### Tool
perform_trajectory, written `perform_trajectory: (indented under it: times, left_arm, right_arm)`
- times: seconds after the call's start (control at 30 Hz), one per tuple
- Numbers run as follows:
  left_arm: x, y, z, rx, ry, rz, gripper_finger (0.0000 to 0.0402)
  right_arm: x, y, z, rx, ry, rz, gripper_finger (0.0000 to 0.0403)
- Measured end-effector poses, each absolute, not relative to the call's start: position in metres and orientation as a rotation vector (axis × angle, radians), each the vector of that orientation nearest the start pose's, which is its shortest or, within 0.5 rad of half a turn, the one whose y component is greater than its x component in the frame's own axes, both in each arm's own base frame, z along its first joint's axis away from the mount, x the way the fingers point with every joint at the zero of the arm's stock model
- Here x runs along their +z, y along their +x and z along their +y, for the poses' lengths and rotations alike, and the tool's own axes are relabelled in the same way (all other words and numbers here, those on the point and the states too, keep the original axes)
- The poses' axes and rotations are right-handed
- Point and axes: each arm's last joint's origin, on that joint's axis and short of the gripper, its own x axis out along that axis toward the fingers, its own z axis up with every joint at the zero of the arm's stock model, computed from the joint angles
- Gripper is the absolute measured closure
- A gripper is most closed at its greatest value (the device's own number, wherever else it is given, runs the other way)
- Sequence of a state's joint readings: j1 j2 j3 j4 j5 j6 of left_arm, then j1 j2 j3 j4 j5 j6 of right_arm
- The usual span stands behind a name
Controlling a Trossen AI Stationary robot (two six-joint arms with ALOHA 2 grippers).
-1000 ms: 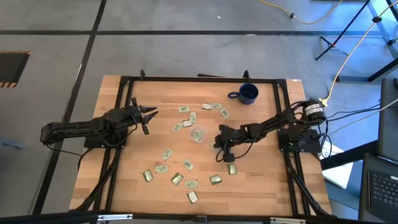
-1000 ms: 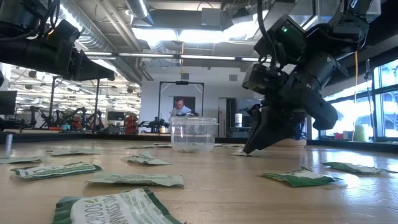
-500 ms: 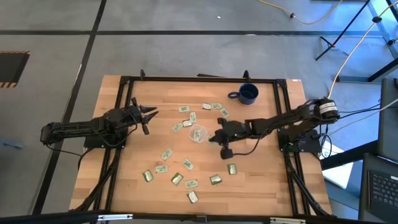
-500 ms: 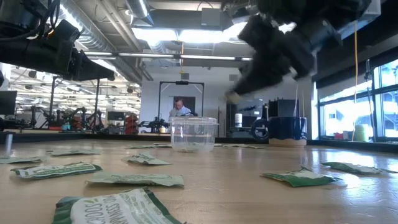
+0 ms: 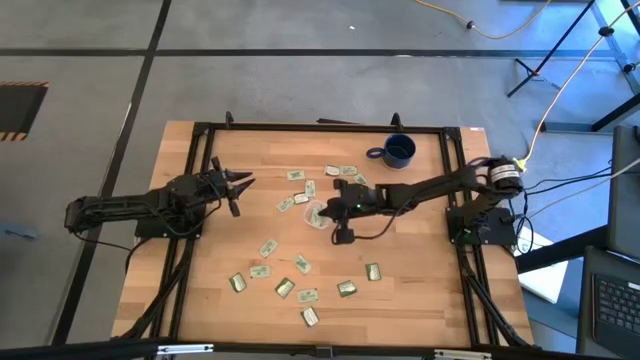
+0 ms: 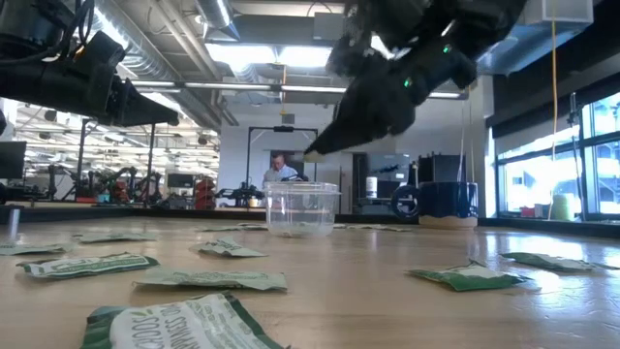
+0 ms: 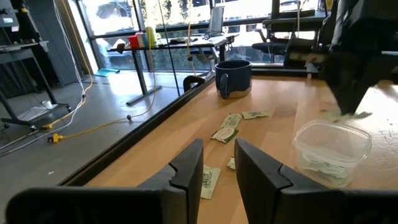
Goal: Pick and place Stevia / Truvia into bins
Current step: Put the light green stevia packet into the container, then put the green stevia packet into the container
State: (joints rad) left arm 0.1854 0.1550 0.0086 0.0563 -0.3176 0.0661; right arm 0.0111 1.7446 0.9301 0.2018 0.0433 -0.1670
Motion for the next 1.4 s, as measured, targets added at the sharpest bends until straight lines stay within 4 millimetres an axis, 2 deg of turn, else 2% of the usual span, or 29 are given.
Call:
perform_trajectory:
  times: [0.1,0.3,0.53,0.8,0.93,1.07,1.2,1.3,1.4]
  left_arm:
    - [0.159,0.102,0.028,0.500,0.071,0.107,0.0316]
    - [0.159,0.102,0.028,0.500,0.071,0.108,0.0316]
    - [0.159,0.102,0.028,0.501,0.071,0.107,0.0315]
    - [0.159,0.102,0.028,0.501,0.071,0.107,0.0315]
    - [0.159,0.102,0.028,0.502,0.071,0.107,0.0315]
    - [0.159,0.102,0.028,0.502,0.071,0.107,0.0315]
    - [0.159,0.102,0.028,0.502,0.071,0.107,0.0315]
    - [0.159,0.102,0.028,0.502,0.071,0.108,0.0316]
    - [0.159,0.102,0.028,0.500,0.071,0.109,0.0316]
  right_arm:
    - [0.158,0.361,-0.002,0.009,-0.174,0.642,0.0391]
    - [0.147,0.364,-0.008,-0.006,-0.164,0.653,0.0391]
    - [0.148,0.364,-0.007,-0.005,-0.165,0.650,0.0387]
    - [0.148,0.364,-0.009,-0.054,-0.152,0.651,0.0336]
    - [0.157,0.362,-0.008,-0.064,-0.154,0.633,0.0323]
    - [0.174,0.350,0.001,-0.043,-0.133,0.678,0.0323]
    - [0.193,0.328,0.018,0.068,-0.042,0.775,0.0327]
    - [0.196,0.309,0.037,0.182,0.018,0.839,0.0325]
    - [0.191,0.293,0.058,0.262,0.051,0.891,0.0325]
